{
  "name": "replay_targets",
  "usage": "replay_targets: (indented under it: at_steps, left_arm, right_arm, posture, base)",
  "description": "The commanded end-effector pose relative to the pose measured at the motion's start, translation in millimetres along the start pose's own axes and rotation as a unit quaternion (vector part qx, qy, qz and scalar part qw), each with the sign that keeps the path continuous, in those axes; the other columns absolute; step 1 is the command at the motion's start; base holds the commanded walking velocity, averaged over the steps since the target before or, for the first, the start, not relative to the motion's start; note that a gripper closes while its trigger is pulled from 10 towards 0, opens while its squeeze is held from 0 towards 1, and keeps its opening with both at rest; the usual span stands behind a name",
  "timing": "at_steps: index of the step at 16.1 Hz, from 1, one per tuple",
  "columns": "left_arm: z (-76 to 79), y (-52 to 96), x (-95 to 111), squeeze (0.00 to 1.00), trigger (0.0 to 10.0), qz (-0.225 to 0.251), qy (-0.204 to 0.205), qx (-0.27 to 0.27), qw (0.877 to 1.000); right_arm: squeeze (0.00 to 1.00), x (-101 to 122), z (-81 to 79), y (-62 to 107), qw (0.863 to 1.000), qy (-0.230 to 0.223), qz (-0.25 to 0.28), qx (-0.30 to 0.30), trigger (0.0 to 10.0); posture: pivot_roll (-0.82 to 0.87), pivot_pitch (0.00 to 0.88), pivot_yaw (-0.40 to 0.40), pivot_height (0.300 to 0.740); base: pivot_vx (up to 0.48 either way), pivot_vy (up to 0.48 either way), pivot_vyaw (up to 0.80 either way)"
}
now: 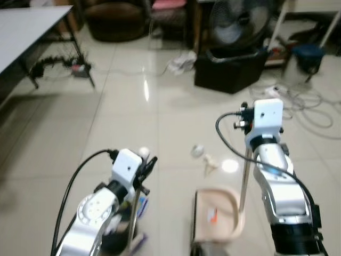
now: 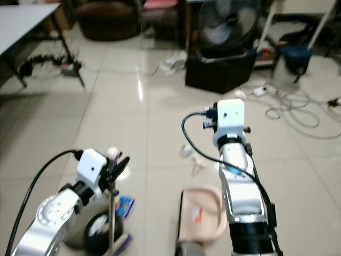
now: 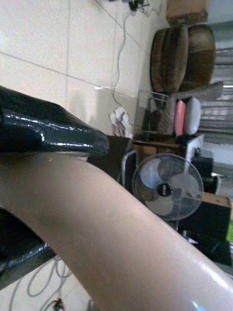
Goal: Sweep floor
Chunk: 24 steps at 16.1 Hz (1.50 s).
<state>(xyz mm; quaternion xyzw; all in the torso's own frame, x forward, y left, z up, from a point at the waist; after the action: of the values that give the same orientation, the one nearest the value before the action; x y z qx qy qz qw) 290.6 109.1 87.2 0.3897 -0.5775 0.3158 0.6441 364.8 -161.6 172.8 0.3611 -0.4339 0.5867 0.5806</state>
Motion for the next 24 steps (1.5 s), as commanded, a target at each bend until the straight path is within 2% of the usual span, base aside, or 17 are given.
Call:
replay_targets:
  at_steps: [1, 4, 7, 11, 12, 13, 15, 18, 24]
  left_arm:
    - [0.1, 0.8, 2, 0.00, 10.0, 0.002, 0.002, 0.003, 1.000]
    - [-2.0, 1.4, 1, 0.00, 10.0, 0.000, -0.003, 0.011, 1.000]
    - [-13.3, 0.0, 9, 0.00, 10.0, 0.027, -0.014, 0.059, 0.998]
    - [-21.4, -7.9, 22, 0.00, 10.0, 0.066, -0.025, 0.090, 0.993]
    - [-23.2, -9.0, 27, 0.00, 10.0, 0.078, -0.040, 0.099, 0.991]
    - [-25.3, -9.8, 32, 0.00, 10.0, 0.094, -0.043, 0.112, 0.988]
    - [-25.0, -12.0, 37, 0.00, 10.0, 0.107, -0.054, 0.119, 0.986]
    - [-23.8, -14.9, 38, 0.00, 10.0, 0.116, -0.053, 0.119, 0.985]
    - [-25.0, -16.1, 37, 0.00, 10.0, 0.118, -0.056, 0.122, 0.984]
  right_arm:
    - [0.00, 9, 6.8, 0.7, 1.000, 0.003, 0.015, -0.010, 10.0]
    - [0.00, 10, 7.2, -1.0, 1.000, 0.003, 0.015, -0.008, 10.0]
    - [0.00, 11, 11.9, -2.2, 1.000, 0.006, 0.018, -0.014, 10.0]
    - [0.00, 8, 15.3, -1.2, 1.000, 0.006, 0.015, -0.020, 10.0]
    - [0.00, 9, 14.0, -0.7, 1.000, -0.002, 0.017, -0.019, 10.0]
    - [0.00, 7, 11.7, -0.5, 1.000, -0.017, 0.015, -0.017, 10.0]
    - [0.00, 2, 3.9, -1.5, 1.000, -0.002, 0.008, -0.005, 10.0]
    - [0.00, 4, 2.9, -0.4, 0.999, -0.032, 0.014, -0.004, 10.0]
    - [0.00, 1, -7.4, 1.4, 1.000, -0.009, 0.011, 0.021, 10.0]
  posture:
    - [-0.05, 0.000, 0.038, 0.740]
    - [-0.05, 0.000, 0.031, 0.740]
    - [-0.05, 0.000, 0.035, 0.740]
    - [-0.06, 0.000, 0.041, 0.740]
    - [-0.06, 0.000, 0.043, 0.740]
    - [-0.06, 0.000, 0.043, 0.740]
    - [-0.06, 0.000, 0.044, 0.740]
    - [-0.06, 0.000, 0.049, 0.740]
    - [-0.06, 0.000, 0.052, 0.740]
  base:
    - [0.000, 0.000, -0.80]
    - [0.000, 0.000, -0.80]
    - [0.000, 0.000, -0.80]
    - [0.000, 0.000, -0.80]
    - [0.000, 0.000, -0.80]
    - [0.000, 0.000, 0.00]
    - [0.307, 0.000, 0.00]
    - [0.403, 0.000, 0.00]
    - [0.429, 0.000, 0.00]
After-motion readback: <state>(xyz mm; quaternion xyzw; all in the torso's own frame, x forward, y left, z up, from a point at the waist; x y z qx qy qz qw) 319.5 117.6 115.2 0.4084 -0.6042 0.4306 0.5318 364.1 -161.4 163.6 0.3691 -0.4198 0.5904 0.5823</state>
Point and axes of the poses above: a point about 5 cm out from each wrist's last joint towards the gripper, its own y axis pointing back from the gripper into the wrist, its own x axis along the axis of the wrist's last joint, z = x × y, the point moved 6 cm from there along -y, pointing out of the wrist towards the gripper, and after that the axes turned 10 degrees about y, right-handed, at the moved point
